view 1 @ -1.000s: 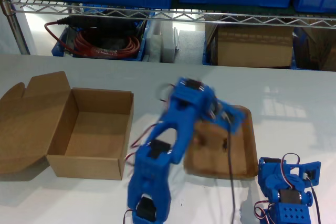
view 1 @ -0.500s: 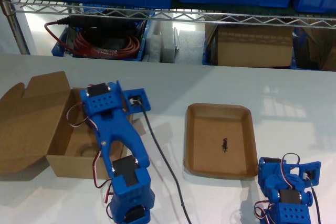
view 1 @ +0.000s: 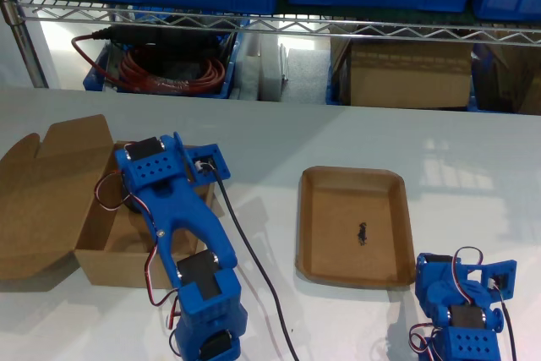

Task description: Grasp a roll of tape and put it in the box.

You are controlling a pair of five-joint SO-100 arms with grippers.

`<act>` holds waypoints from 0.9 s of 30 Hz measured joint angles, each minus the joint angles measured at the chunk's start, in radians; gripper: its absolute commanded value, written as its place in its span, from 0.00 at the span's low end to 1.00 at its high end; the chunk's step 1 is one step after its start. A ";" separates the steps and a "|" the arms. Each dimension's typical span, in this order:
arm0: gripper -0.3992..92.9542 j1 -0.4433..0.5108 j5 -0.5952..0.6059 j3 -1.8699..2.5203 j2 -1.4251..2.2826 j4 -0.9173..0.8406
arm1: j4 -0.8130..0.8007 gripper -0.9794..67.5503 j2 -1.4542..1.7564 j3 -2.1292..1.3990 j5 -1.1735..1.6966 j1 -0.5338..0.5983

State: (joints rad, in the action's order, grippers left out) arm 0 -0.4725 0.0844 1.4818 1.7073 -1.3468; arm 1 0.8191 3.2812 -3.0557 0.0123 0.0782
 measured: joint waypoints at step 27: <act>0.00 0.532 -0.132 0.847 0.864 0.692 | 0.000 0.02 0.000 0.000 0.000 0.000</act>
State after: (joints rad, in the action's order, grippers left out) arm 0 0.0598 -0.0476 2.3286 2.5710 -0.6550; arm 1 0.8191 3.2812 -3.0557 0.0123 0.0782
